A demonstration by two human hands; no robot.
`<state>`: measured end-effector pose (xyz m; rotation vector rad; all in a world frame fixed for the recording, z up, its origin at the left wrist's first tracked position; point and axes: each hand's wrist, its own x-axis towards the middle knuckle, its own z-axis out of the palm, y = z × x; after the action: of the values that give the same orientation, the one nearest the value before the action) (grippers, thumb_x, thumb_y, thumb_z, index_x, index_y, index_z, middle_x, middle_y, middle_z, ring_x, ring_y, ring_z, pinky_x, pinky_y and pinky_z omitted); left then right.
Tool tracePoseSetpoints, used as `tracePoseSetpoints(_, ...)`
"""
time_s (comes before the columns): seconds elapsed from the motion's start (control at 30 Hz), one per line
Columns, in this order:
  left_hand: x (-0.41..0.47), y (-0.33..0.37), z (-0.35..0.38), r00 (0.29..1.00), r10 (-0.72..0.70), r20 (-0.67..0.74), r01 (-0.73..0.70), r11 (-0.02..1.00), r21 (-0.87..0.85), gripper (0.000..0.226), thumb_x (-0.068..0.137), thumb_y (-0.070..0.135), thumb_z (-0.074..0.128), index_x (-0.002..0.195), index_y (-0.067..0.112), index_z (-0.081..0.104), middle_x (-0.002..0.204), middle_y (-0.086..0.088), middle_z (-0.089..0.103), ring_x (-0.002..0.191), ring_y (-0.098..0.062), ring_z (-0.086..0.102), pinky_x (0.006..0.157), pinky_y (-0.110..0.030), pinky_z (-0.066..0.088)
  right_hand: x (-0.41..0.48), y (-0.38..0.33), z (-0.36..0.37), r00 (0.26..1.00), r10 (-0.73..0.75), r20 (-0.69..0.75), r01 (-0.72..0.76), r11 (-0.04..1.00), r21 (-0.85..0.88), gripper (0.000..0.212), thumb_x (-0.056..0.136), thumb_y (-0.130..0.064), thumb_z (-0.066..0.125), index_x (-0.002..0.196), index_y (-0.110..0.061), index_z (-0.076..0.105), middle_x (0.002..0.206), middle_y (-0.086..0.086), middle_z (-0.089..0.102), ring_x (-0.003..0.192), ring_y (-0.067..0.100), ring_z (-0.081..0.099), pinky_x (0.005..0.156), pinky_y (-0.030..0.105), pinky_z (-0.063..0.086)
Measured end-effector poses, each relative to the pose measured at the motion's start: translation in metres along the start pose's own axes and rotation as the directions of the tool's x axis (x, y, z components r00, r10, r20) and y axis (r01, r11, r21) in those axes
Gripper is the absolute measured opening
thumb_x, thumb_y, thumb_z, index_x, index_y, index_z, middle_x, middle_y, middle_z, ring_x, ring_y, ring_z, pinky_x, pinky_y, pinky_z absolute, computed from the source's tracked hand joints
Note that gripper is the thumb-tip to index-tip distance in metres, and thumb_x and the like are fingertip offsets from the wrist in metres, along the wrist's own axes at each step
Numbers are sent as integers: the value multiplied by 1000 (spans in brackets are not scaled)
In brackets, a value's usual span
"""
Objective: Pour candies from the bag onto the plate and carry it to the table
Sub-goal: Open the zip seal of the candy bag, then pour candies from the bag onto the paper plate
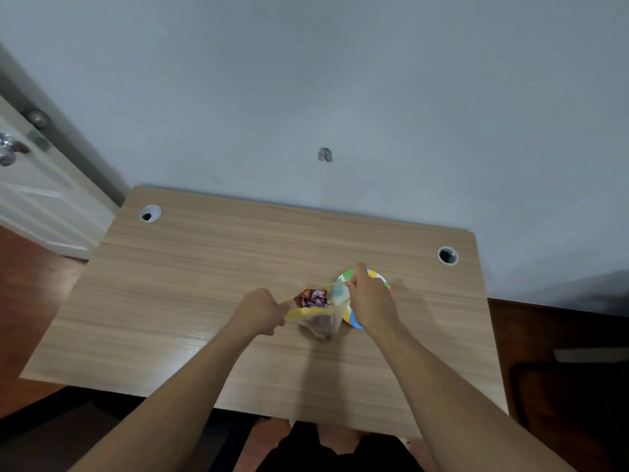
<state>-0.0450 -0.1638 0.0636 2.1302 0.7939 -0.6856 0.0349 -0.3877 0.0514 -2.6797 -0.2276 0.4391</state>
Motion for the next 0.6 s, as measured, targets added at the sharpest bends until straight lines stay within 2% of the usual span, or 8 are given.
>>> tracePoseSetpoints(0.07,3,-4,-5,994,-80,79,85,995,-61,38,96,37,65,94,2,79,85,-4,86,66,-26,72,69,-32,65,1,5,-7,1000,-2,4,3,999,-39,17,113,-23,46,123,-11,52,95,15,73,76,33,53,64,40,40)
tracePoseSetpoints(0.13,5,-9,-9,983,-94,160,113,987,-115,42,95,40,67,103,1,75,94,-4,85,73,-25,68,73,-35,64,0,5,-10,1000,-26,15,27,999,-27,18,112,-22,46,126,-11,51,95,15,74,75,33,56,63,41,43)
tracePoseSetpoints(0.23,8,-17,-8,982,39,183,-26,997,-72,35,86,40,70,105,11,71,100,-3,72,83,-22,61,75,-31,52,-1,1,-12,993,-95,71,95,995,7,7,110,-15,50,116,-12,52,92,3,73,80,29,67,63,38,49)
tracePoseSetpoints(0.33,9,-24,-7,970,143,199,-124,987,-101,52,92,35,76,138,28,53,127,0,64,110,-19,67,86,-29,50,-4,-3,-21,981,-138,137,124,986,108,5,110,-17,51,108,-13,53,87,-4,65,77,22,58,55,22,34)
tracePoseSetpoints(0.37,11,-26,-6,962,172,214,-147,981,-124,57,94,34,76,145,31,49,134,-1,62,118,-20,66,90,-30,50,-5,-2,-23,976,-154,157,134,983,128,7,110,-19,52,107,-13,53,88,-3,67,76,22,57,56,20,34)
tracePoseSetpoints(0.5,16,-31,-4,927,265,266,-192,943,-271,57,102,14,56,154,36,47,152,2,56,134,-18,58,97,-30,50,-7,2,-33,965,-191,180,155,968,196,9,110,-25,55,105,-18,52,99,6,77,78,28,72,68,36,53)
tracePoseSetpoints(0.53,18,-32,-4,919,298,259,-225,934,-276,62,102,6,50,154,38,46,155,3,54,140,-19,53,101,-32,48,-6,4,-35,964,-198,175,159,964,212,10,110,-27,56,104,-19,52,98,7,77,76,27,74,66,34,53)
tracePoseSetpoints(0.6,22,-32,-1,902,382,200,-356,922,-156,83,95,-9,44,158,43,40,162,2,47,153,-21,41,114,-34,41,-4,7,-43,961,-224,164,184,956,230,11,108,-29,59,104,-21,53,91,5,76,70,23,73,56,20,46)
